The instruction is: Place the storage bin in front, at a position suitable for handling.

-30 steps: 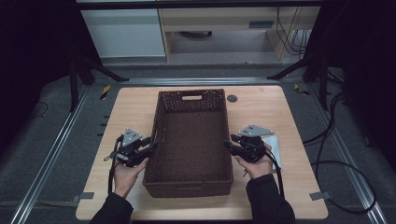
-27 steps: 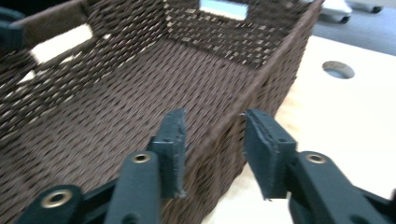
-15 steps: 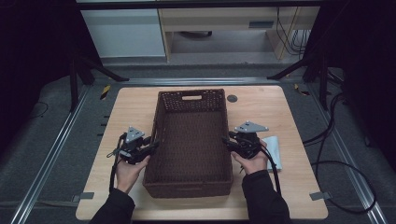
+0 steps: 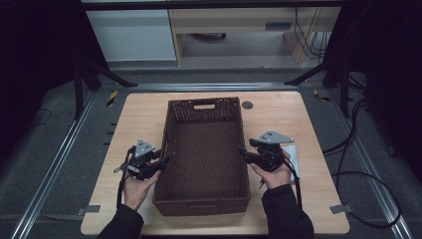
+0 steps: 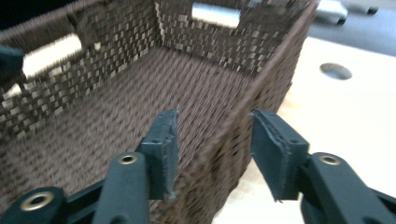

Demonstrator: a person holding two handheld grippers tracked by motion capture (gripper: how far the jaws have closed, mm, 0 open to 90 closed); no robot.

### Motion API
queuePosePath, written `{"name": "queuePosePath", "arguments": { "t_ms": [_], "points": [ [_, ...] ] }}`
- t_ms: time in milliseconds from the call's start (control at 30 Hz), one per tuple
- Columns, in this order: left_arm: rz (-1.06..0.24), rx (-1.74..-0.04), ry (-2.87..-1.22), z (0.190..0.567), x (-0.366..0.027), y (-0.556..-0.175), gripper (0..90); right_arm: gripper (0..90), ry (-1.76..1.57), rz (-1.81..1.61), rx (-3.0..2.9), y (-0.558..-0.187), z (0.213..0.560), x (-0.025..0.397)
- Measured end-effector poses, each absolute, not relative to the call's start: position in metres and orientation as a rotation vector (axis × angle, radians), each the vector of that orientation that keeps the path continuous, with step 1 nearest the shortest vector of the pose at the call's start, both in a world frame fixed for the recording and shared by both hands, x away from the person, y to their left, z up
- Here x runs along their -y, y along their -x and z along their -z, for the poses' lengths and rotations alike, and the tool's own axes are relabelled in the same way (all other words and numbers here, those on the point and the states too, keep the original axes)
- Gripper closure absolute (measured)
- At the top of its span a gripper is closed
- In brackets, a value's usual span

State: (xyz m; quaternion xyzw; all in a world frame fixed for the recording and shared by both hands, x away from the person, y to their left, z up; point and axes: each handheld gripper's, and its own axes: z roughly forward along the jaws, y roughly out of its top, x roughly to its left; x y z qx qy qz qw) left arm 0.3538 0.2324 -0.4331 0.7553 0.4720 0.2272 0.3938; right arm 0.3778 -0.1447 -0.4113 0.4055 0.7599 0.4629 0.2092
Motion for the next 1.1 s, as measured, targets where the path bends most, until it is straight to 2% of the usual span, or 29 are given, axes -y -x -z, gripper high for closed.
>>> {"name": "queuePosePath", "arguments": {
  "t_ms": [233,600,900,1100],
  "points": [
    [-0.597,-1.205,-1.914,0.432,-0.232,-0.355,64.8,43.1,-1.178,-1.278,-2.021,-0.374,0.404,0.189],
    [-0.6,-1.207,-1.917,0.432,-0.232,-0.356,66.3,39.4,-1.313,-1.083,-1.987,-0.367,0.437,0.247],
    [-0.596,-1.208,-1.913,0.432,-0.234,-0.358,66.8,41.9,-1.41,-0.951,-2.002,-0.364,0.469,0.268],
    [-0.594,-1.206,-1.924,0.431,-0.235,-0.36,67.7,49.4,-1.464,-0.914,-2.041,-0.368,0.485,0.272]
  ]
}}
